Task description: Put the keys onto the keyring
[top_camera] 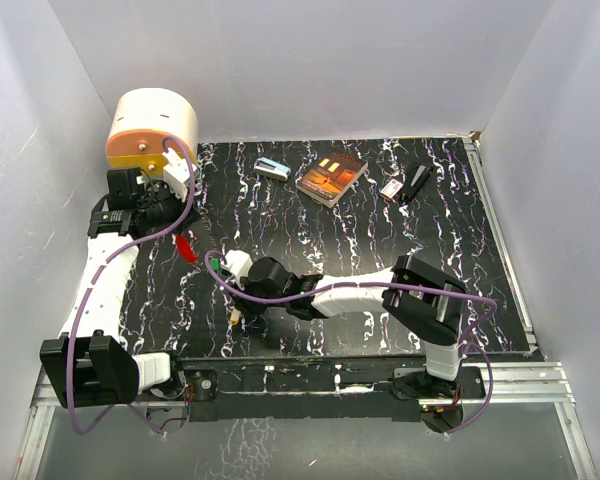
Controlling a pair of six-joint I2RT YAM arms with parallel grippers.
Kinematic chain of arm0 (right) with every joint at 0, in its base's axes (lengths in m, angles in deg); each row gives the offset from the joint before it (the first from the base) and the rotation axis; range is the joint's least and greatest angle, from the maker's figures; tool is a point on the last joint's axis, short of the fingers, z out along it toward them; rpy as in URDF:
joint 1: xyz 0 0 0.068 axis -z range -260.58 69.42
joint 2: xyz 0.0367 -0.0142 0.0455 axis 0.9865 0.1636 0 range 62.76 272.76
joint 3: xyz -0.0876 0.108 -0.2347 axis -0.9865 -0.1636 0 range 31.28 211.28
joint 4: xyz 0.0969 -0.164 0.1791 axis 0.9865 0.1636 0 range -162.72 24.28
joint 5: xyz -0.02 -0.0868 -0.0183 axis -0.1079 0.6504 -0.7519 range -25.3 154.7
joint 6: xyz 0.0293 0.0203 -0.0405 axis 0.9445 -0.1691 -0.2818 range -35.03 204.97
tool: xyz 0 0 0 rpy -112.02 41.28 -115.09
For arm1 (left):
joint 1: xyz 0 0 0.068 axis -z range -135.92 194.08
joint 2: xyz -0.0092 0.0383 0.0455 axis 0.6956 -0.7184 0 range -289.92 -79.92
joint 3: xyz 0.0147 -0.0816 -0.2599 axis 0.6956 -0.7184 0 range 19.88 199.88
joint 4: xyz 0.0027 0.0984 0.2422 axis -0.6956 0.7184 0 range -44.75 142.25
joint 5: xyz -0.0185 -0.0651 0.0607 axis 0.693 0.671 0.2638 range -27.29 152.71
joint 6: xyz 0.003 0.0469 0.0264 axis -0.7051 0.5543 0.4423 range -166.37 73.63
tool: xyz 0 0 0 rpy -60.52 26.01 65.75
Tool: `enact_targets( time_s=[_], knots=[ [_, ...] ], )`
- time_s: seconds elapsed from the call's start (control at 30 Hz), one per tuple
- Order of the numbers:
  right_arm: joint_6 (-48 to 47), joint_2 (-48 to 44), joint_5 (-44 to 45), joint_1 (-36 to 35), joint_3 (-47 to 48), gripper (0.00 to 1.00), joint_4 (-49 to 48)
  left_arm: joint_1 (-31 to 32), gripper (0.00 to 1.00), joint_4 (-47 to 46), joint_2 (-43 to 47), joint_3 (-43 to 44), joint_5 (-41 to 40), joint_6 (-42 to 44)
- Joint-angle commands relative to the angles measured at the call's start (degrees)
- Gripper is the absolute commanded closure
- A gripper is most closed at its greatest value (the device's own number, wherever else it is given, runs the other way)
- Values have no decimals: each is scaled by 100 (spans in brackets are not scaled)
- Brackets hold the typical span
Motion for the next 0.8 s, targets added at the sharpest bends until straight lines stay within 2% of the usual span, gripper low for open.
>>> enact_targets(
  time_s=[0.0, 0.43, 0.77],
  knots=[
    [-65, 113, -140, -2, -126, 66, -594, -40, 100, -26, 241, -56, 219, 51],
    [-121, 349, -61, 2, -39, 67, -637, -39, 100, -40, 225, -41, 200, 46],
    [-176, 442, -35, 2, 37, 77, -629, -39, 100, -5, 243, -39, 180, 70]
  ],
)
